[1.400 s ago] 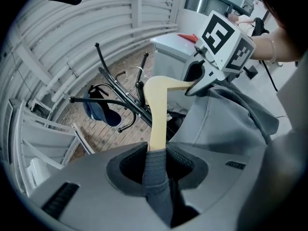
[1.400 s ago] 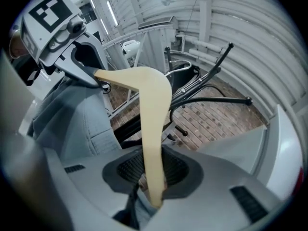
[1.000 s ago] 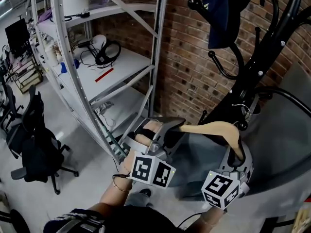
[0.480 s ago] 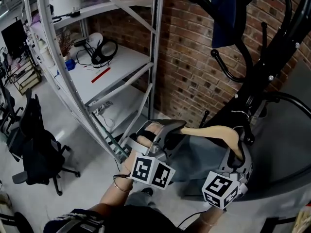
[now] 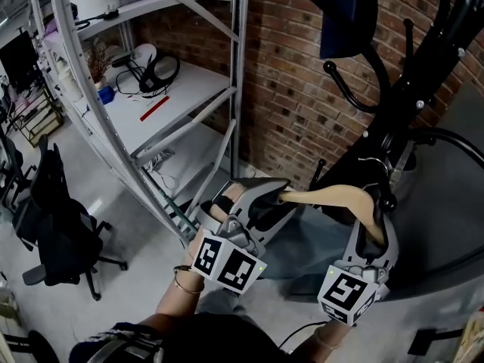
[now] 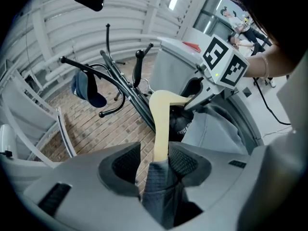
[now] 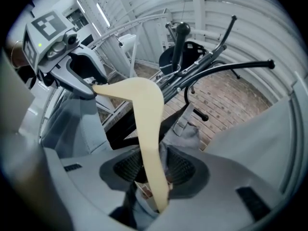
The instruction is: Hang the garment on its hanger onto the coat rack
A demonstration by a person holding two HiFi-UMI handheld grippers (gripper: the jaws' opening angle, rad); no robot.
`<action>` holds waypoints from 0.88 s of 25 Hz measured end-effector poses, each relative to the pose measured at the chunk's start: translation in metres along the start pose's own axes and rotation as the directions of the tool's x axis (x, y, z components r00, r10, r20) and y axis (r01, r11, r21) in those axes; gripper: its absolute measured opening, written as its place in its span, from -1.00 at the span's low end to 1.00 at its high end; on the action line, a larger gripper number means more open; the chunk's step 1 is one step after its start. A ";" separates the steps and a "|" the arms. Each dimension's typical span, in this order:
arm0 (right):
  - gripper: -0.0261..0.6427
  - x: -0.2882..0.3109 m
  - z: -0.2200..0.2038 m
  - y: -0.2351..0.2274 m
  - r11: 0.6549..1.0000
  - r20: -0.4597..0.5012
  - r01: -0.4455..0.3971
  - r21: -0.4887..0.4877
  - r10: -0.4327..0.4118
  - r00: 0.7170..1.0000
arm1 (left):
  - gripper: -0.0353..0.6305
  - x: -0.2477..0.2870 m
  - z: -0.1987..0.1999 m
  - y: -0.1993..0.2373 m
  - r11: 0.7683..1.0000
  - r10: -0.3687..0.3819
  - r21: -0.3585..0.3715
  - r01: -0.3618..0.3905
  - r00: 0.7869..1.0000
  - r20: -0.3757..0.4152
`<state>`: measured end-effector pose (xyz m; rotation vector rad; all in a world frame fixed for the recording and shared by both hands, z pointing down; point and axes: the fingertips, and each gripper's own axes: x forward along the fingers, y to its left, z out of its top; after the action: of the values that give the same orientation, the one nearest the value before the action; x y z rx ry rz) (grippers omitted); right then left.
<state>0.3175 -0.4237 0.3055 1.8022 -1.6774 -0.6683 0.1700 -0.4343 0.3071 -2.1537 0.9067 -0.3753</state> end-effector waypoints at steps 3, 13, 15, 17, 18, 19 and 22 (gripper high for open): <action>-0.49 -0.012 0.003 0.000 1.000 0.018 -0.009 0.002 0.009 1.000 | -0.41 -0.008 0.007 -0.002 1.000 0.018 0.011 -0.018 1.000 0.004; -0.65 -0.065 0.017 -0.011 0.999 0.101 -0.007 0.050 0.002 0.995 | -0.44 -0.045 0.037 -0.006 0.996 0.089 0.024 -0.089 0.996 0.014; -0.73 -0.073 0.013 -0.012 0.997 0.105 -0.019 0.071 0.012 0.994 | -0.66 -0.052 0.040 -0.007 0.994 0.111 0.024 -0.111 0.994 0.006; -0.78 -0.081 0.010 -0.013 0.998 0.096 -0.019 0.068 0.012 0.995 | -0.84 -0.058 0.043 -0.010 0.992 0.122 0.017 -0.122 0.993 -0.002; -0.79 -0.085 0.009 -0.014 0.998 0.089 -0.015 0.063 0.009 0.996 | -0.87 -0.061 0.045 -0.012 0.993 0.121 0.011 -0.121 0.993 -0.005; -0.80 -0.088 0.008 -0.015 0.998 0.084 -0.011 0.060 0.006 0.996 | -0.88 -0.063 0.047 -0.013 0.993 0.118 0.007 -0.118 0.993 -0.008; -0.82 -0.095 0.009 -0.017 0.998 0.076 -0.008 0.070 0.003 0.997 | -0.88 -0.070 0.051 -0.017 0.994 0.113 -0.003 -0.113 0.993 -0.017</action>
<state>0.3151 -0.3293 0.2849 1.8412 -1.7750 -0.6910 0.1549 -0.3497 0.2872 -2.0940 1.0342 -0.3356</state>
